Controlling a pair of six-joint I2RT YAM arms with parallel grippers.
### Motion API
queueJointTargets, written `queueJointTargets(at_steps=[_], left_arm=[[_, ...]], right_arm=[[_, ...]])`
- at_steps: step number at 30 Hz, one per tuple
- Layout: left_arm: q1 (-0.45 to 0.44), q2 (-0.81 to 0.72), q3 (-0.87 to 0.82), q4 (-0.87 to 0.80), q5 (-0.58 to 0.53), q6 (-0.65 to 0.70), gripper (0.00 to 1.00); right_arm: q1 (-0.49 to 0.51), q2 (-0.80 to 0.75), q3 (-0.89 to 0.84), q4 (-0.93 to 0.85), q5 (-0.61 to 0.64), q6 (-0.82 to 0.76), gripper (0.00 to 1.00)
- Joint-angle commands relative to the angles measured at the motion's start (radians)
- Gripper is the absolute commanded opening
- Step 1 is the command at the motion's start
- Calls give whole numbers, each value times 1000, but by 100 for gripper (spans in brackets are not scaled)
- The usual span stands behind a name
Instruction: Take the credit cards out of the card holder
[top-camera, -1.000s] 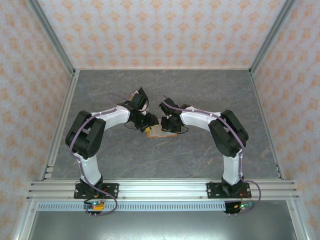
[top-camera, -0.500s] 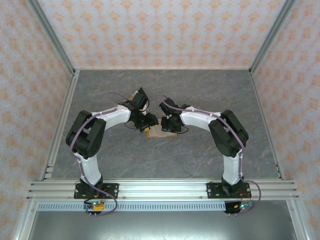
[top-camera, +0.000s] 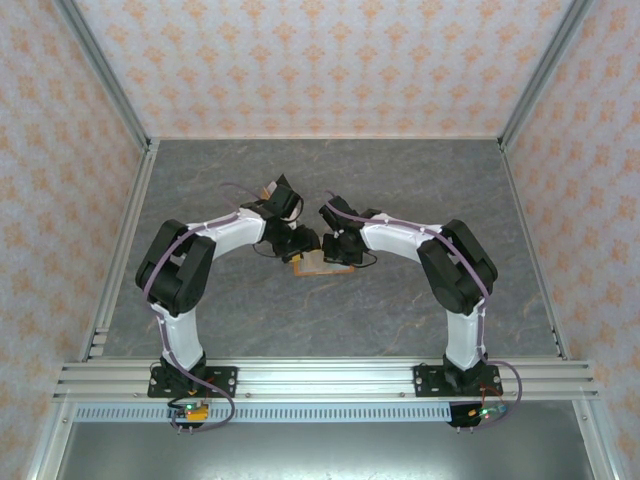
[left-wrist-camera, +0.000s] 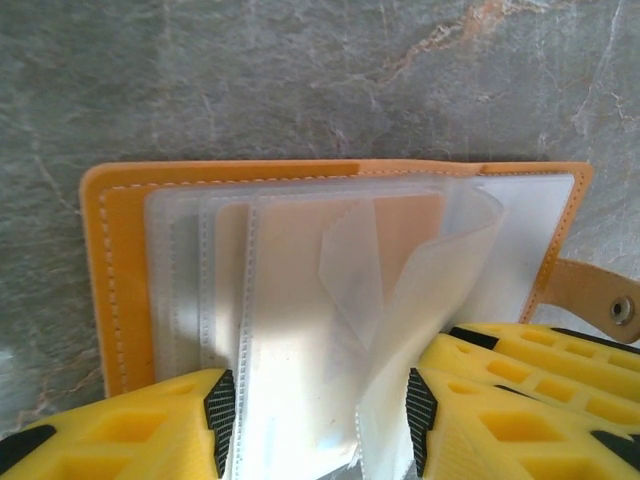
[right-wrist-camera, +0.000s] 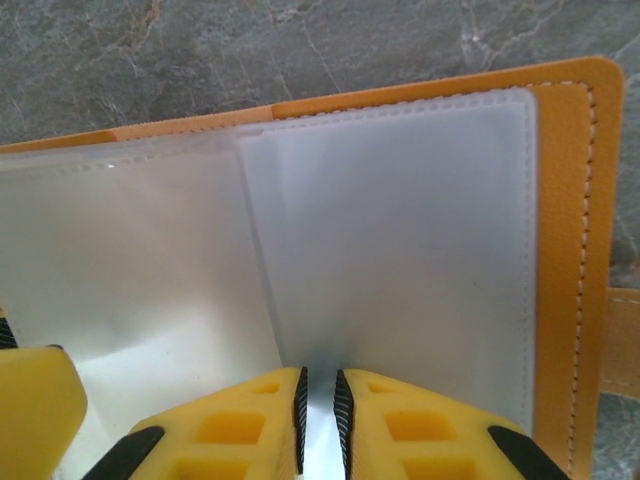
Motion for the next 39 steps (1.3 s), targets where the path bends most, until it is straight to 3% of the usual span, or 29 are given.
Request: queueJointTargets(at_steps=[1, 17, 25, 34, 39], left_arm=[[-13, 47, 12, -32, -4, 15, 52], [-11, -50, 9, 51, 91, -22, 40], [-18, -38, -3, 203, 208, -98, 42], [-58, 16, 52, 254, 248, -141, 50], [-67, 56, 76, 233, 232, -136, 52]], right_arm=[[-10, 18, -43, -32, 46, 5, 20], [-11, -72, -56, 3, 14, 9, 21], [-12, -211, -89, 4, 24, 54, 29], [-11, -373, -224, 56, 143, 102, 29], [-11, -402, -243, 93, 141, 70, 28]])
